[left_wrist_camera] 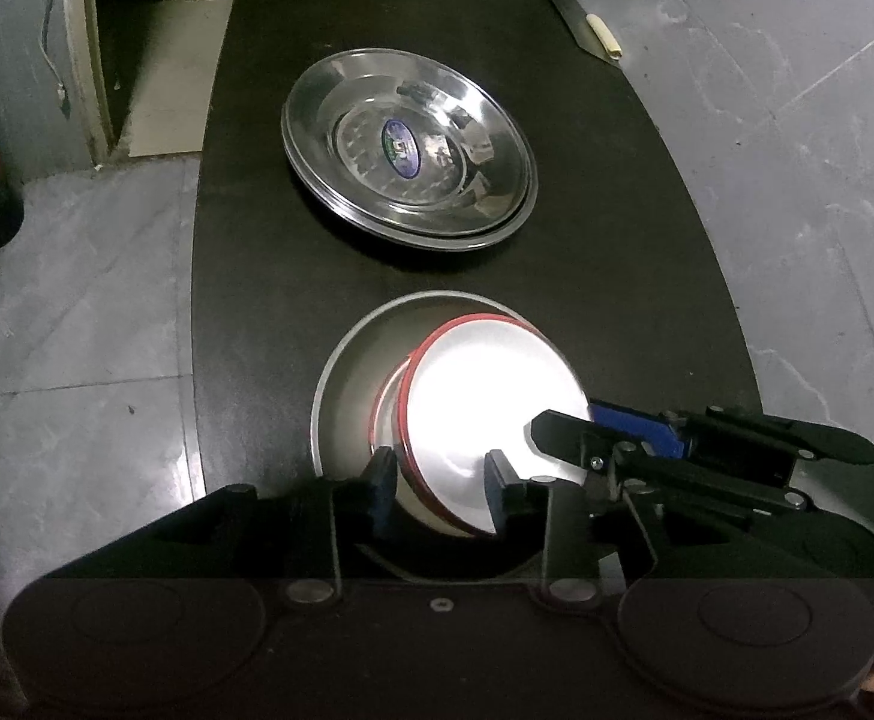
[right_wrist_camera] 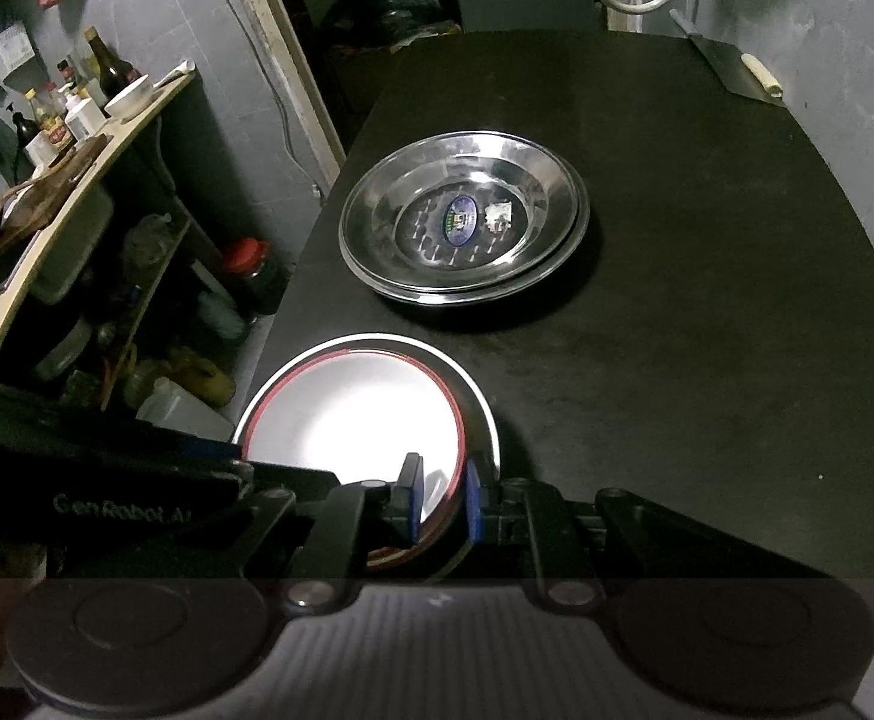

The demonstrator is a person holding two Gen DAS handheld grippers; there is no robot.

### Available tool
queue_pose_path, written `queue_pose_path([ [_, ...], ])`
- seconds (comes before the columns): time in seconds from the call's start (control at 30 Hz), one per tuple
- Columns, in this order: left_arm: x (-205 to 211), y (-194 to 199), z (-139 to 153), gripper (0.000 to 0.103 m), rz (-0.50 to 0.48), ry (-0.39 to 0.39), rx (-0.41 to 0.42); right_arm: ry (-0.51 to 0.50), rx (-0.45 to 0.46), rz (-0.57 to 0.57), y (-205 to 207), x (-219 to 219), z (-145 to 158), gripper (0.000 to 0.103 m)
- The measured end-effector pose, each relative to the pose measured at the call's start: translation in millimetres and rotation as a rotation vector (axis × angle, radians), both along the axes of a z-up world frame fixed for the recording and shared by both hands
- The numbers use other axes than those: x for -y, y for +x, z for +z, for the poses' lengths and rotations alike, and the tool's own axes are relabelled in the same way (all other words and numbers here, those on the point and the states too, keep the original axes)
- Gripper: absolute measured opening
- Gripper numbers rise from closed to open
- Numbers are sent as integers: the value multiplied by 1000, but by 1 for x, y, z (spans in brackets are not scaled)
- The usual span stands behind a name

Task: Organize plates and bowls
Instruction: 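Lower the second white bowl into the first white bowl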

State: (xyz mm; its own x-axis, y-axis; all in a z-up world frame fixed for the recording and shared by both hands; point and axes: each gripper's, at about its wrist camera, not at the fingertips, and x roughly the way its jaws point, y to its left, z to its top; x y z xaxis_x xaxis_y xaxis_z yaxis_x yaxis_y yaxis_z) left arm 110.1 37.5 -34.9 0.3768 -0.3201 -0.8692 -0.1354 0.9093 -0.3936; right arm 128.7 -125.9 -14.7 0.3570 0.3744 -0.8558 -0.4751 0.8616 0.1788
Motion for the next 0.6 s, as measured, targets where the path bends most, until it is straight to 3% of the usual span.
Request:
queue_pose_path([
  [0.03, 0, 0, 0, 40, 1, 7, -4, 1, -1, -1, 0, 0, 0, 16],
  [0.6, -6, 1, -8, 48, 20, -36, -32, 28, 9, -9, -2, 2, 3, 16],
])
